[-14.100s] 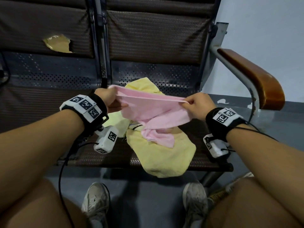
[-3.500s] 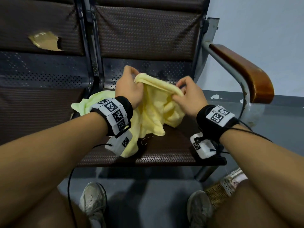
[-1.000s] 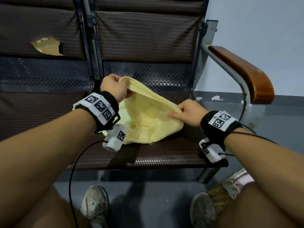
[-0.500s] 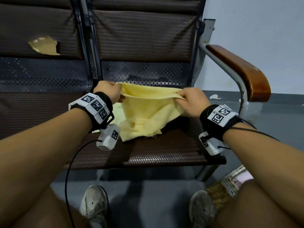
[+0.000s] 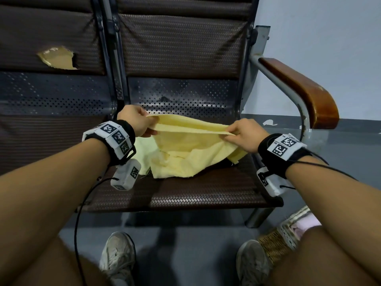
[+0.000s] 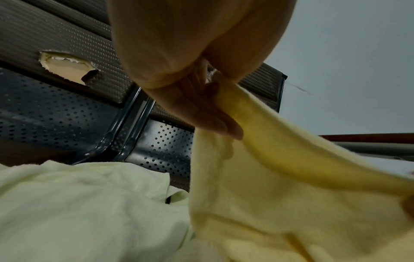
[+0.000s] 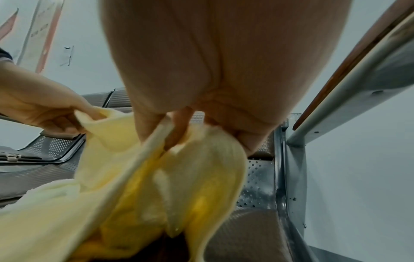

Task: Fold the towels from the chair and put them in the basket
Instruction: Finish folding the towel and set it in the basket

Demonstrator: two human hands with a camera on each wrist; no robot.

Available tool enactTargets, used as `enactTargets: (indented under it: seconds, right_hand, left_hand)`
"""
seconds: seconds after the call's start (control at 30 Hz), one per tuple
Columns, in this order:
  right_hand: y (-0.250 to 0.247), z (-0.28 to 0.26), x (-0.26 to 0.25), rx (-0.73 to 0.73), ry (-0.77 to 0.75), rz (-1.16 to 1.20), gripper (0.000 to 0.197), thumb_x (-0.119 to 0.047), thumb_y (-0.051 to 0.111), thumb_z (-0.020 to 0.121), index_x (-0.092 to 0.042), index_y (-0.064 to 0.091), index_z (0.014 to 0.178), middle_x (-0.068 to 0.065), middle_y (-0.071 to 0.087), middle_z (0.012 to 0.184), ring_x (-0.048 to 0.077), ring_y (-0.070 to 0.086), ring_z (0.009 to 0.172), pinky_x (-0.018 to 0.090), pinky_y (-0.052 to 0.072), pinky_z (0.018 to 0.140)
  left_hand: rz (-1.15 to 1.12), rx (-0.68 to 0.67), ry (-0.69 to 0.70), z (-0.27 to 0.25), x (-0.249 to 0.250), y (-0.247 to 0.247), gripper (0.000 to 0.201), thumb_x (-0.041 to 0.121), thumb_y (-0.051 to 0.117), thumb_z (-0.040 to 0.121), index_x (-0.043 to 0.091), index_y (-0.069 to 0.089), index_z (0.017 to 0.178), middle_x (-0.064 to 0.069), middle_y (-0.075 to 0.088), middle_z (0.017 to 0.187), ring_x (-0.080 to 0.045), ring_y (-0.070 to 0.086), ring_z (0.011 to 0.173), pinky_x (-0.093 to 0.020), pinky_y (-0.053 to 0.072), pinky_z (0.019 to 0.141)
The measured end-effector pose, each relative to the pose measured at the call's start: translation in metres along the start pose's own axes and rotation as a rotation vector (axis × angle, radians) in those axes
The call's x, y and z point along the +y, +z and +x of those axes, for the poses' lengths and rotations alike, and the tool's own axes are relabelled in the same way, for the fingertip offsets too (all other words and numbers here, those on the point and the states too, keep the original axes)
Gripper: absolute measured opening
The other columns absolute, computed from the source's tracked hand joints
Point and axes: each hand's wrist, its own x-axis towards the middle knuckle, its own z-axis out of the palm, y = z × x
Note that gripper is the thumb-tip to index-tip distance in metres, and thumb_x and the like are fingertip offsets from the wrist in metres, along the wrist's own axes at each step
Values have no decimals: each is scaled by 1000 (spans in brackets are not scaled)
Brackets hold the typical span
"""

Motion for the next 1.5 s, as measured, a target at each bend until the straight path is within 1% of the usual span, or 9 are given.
enactTargets:
  seconds: [0.13,0.33,0.4,0.53,0.6,0.93,1.13,1.3,1.5]
  right_hand:
    - [8,-4,2,-163,66,1,32,-45,61,95,-24,72,75,0,66,66,16,62,65,35,53,70]
    - [8,-2,6,-53,156,11,57,-52,53,96,-20,56,49,-2,55,46,15,55,50,30,40,55]
    - [5,-2,6,26,138,5,46,-49,55,96,-22,68,61,-1,62,57,15,59,59,30,42,59]
    - [0,-2,7,255,89,102,16,-30,66,92,-23,79,98,-13,63,78,10,57,75,25,41,69]
    - [-3,-2,10,270,79,128,15,-27,69,90,-24,79,100,-12,63,84,11,56,81,25,41,76]
    - [5,-4,11,50,109,30,6,-27,67,93,-27,70,97,-5,63,85,17,60,83,26,39,73]
    - [-9,-1,5,170,180,115,40,-1,49,92,-24,58,124,-2,60,99,19,56,91,27,43,82]
    - [-32,-1,-12,262,222,108,32,5,46,82,-22,56,67,-5,56,69,12,50,66,23,35,57]
    - [-85,0,-26,289,158,233,28,1,45,83,-15,53,62,2,54,65,17,50,66,30,38,61]
  left_hand:
    - [-106,68,-56,4,5,-3,28,18,36,95,6,60,90,-18,73,68,-28,72,55,-27,55,47]
    - [-103,226,-116,11,3,-6,39,15,28,96,-2,59,113,-22,72,92,-33,71,66,-37,58,57]
    - [-90,250,-73,11,1,-8,39,8,32,98,10,59,126,-15,66,107,-35,72,74,-43,62,64]
    - [-4,130,-14,9,-8,-11,20,3,66,88,18,75,78,-13,75,88,-25,75,66,-30,62,57]
    - [-39,110,-25,9,-8,-13,10,12,71,88,11,69,79,-17,74,86,-26,75,63,-32,62,56]
    - [-270,185,-141,9,4,-8,26,24,27,103,16,48,116,-13,71,67,-22,67,52,-24,51,47]
    - [131,310,-12,9,5,-18,46,24,30,102,-5,60,122,-27,59,127,-44,56,116,-47,47,100]
    - [-83,178,181,-8,28,-21,37,37,38,84,11,64,90,-9,56,98,-33,54,98,-48,46,88]
    - [-292,78,283,-22,69,-41,26,18,57,64,12,61,89,-8,59,88,-25,57,81,-37,48,69]
